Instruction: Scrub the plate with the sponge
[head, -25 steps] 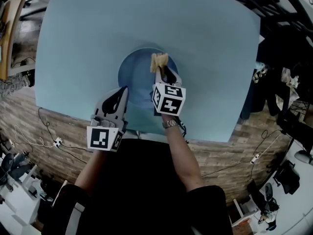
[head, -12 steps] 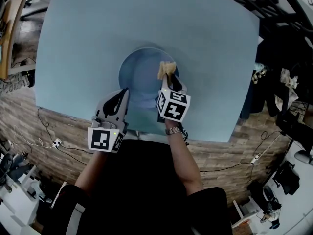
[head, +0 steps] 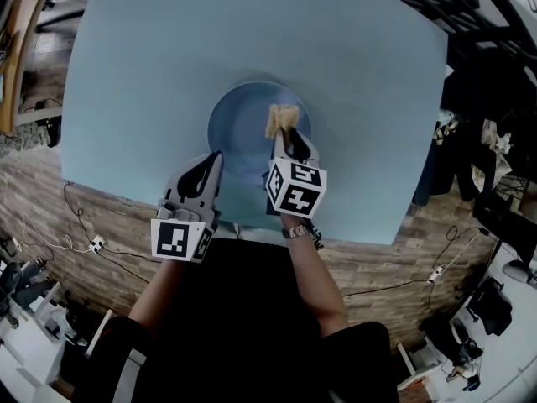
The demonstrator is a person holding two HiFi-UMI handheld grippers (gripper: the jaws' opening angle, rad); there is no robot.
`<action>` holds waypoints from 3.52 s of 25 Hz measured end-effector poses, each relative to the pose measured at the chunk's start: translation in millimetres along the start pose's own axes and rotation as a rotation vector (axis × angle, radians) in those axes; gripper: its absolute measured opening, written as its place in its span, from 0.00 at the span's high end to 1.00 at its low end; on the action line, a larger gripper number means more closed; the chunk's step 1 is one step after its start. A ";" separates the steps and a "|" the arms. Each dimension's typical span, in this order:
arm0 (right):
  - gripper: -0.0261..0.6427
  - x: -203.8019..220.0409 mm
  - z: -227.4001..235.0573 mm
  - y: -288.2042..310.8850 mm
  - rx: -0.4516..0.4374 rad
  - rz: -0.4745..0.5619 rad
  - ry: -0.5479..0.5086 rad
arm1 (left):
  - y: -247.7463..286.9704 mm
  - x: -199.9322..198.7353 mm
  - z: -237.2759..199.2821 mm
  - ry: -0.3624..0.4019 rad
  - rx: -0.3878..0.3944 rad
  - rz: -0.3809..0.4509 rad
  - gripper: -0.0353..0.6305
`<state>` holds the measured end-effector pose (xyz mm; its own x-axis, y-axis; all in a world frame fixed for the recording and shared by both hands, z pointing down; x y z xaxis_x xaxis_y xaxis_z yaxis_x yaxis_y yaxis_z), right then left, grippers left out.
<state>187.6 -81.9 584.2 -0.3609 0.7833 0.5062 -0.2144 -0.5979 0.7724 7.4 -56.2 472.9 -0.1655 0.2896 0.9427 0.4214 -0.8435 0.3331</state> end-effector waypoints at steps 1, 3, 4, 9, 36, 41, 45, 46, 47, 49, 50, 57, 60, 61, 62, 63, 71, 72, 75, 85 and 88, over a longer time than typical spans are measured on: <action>0.84 0.4 -5.4 0.9 -0.011 -0.002 -0.004 | -0.6 0.5 -1.0 -0.001 -0.001 0.000 0.94; 0.84 2.0 -16.2 3.2 -0.032 -0.008 -0.012 | -1.5 1.4 -3.1 -0.002 -0.003 -0.001 0.94; 0.84 3.1 -21.8 4.5 -0.042 -0.012 -0.016 | -1.8 1.8 -4.2 -0.003 -0.004 -0.001 0.94; 0.84 13.9 -50.5 13.2 -0.085 -0.047 -0.041 | -3.5 3.7 -13.1 -0.012 -0.013 -0.006 0.94; 0.84 41.3 -82.2 45.5 -0.122 -0.159 -0.085 | -10.8 12.6 -29.5 -0.024 -0.037 -0.022 0.94; 0.84 34.4 -66.7 42.0 -0.103 -0.149 -0.083 | -8.1 9.0 -22.2 -0.017 -0.027 -0.016 0.94; 0.84 29.7 -53.3 39.3 -0.084 -0.139 -0.069 | -6.5 8.8 -17.1 -0.012 -0.019 -0.016 0.94; 0.84 28.2 -50.2 37.9 -0.079 -0.137 -0.066 | -6.5 8.1 -15.8 -0.011 -0.017 -0.016 0.94; 0.84 27.0 -47.0 36.6 -0.074 -0.135 -0.062 | -6.4 7.3 -14.5 -0.011 -0.015 -0.015 0.94; 0.84 24.8 -39.8 34.4 -0.063 -0.131 -0.053 | -5.5 5.1 -11.7 -0.013 -0.013 -0.006 0.94; 0.84 23.7 -35.9 33.5 -0.057 -0.129 -0.049 | -4.9 4.4 -10.2 -0.014 -0.011 -0.002 0.94; 0.84 17.6 -10.3 26.1 -0.009 -0.117 -0.031 | -3.8 5.6 1.0 -0.003 0.008 -0.009 0.94; 0.84 15.8 -3.3 23.6 0.009 -0.116 -0.033 | -3.3 4.1 3.9 0.000 0.011 -0.005 0.94; 0.84 15.2 -1.1 22.5 0.015 -0.116 -0.033 | -3.4 3.6 4.7 0.000 0.012 -0.004 0.94; 0.84 14.8 1.4 21.3 0.021 -0.116 -0.033 | -3.6 3.3 5.6 0.000 0.012 -0.003 0.94; 0.84 14.5 4.1 20.3 0.025 -0.116 -0.032 | -3.8 3.2 6.6 0.000 0.011 -0.002 0.94; 0.84 13.3 21.0 11.9 0.058 -0.120 -0.050 | -5.1 1.3 10.4 -0.003 0.013 0.001 0.94; 0.84 13.6 21.7 11.3 0.062 -0.121 -0.060 | -5.3 1.2 10.3 -0.005 0.013 0.001 0.94; 0.84 14.7 24.9 8.9 0.078 -0.119 -0.082 | -6.5 2.0 12.0 0.000 0.020 0.005 0.94; 0.84 12.4 31.3 -1.5 0.108 -0.094 -0.081 | -4.9 3.5 15.4 0.001 0.032 0.006 0.94; 0.84 11.4 21.0 -6.4 0.089 -0.078 -0.083 | -7.1 4.4 13.5 0.000 0.033 0.006 0.94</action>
<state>203.9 -65.6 593.1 -0.2690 0.8403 0.4707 -0.1564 -0.5203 0.8395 15.7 -42.8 475.0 -0.1627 0.2850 0.9446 0.4511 -0.8300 0.3281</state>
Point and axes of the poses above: the fingertips, and each gripper's own axes: y forward along the fingers, z to its right, x out of its underside, the point moved 3 cm from there along -y, backward along the fingers, and after that the axes turned 13 degrees about y, right-handed, at the moved point
